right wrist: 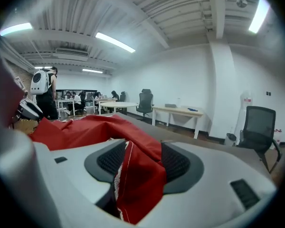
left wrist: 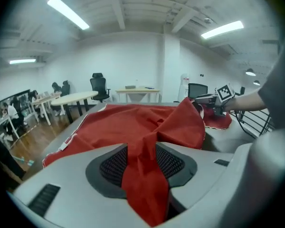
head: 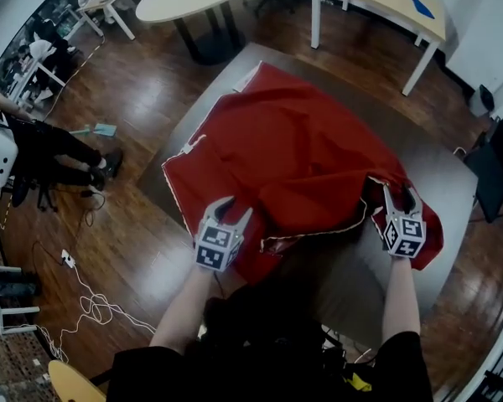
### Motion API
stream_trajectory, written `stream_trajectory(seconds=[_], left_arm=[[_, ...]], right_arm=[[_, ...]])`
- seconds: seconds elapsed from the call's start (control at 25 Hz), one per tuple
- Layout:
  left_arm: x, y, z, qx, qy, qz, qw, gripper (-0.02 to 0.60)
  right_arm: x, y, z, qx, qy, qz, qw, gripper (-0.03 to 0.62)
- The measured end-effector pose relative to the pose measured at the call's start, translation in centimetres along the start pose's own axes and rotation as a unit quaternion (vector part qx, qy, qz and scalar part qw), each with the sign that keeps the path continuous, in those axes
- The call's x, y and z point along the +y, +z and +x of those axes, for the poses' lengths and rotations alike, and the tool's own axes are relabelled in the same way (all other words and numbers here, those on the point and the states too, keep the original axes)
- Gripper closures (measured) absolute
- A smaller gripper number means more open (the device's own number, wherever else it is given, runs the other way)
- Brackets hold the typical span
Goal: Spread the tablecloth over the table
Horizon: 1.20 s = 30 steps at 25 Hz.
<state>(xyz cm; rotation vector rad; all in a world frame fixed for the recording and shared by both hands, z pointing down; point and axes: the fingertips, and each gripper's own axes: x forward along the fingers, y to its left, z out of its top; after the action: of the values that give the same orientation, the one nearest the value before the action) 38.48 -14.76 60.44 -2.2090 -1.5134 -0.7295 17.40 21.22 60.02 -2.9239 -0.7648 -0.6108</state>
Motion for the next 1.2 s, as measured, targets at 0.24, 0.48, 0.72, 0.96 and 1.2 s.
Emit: stream_trajectory(seconds=[0.24, 0.48, 0.72, 0.96, 1.2], left_arm=[[-8.2, 0.0, -2.6, -0.012, -0.045, 0.038, 0.9982, 0.485], [-13.3, -6.8, -0.5, 0.085, -0.028, 0.051, 0.9947, 0.379], [-11.4, -9.8, -0.9, 0.133, 0.049, 0.082, 0.9865, 0.377], [-8.2, -12.3, -1.4, 0.16, 0.046, 0.077, 0.9831, 0.407], [-6.4, -8.8, -3.6, 0.091, -0.039, 0.052, 0.9937, 0.58]], right_arm=[[1.1, -0.7, -5.8, -0.02, 0.022, 0.009, 1.0, 0.385], [5.4, -8.2, -7.8, 0.067, 0.075, 0.104, 0.99, 0.395], [9.6, -11.7, -5.4, 0.142, 0.11, 0.188, 0.966, 0.364], [11.8, -12.6, -1.8, 0.181, 0.106, 0.239, 0.948, 0.453], [11.6, -8.9, -1.2, 0.158, 0.136, 0.216, 0.954, 0.572]])
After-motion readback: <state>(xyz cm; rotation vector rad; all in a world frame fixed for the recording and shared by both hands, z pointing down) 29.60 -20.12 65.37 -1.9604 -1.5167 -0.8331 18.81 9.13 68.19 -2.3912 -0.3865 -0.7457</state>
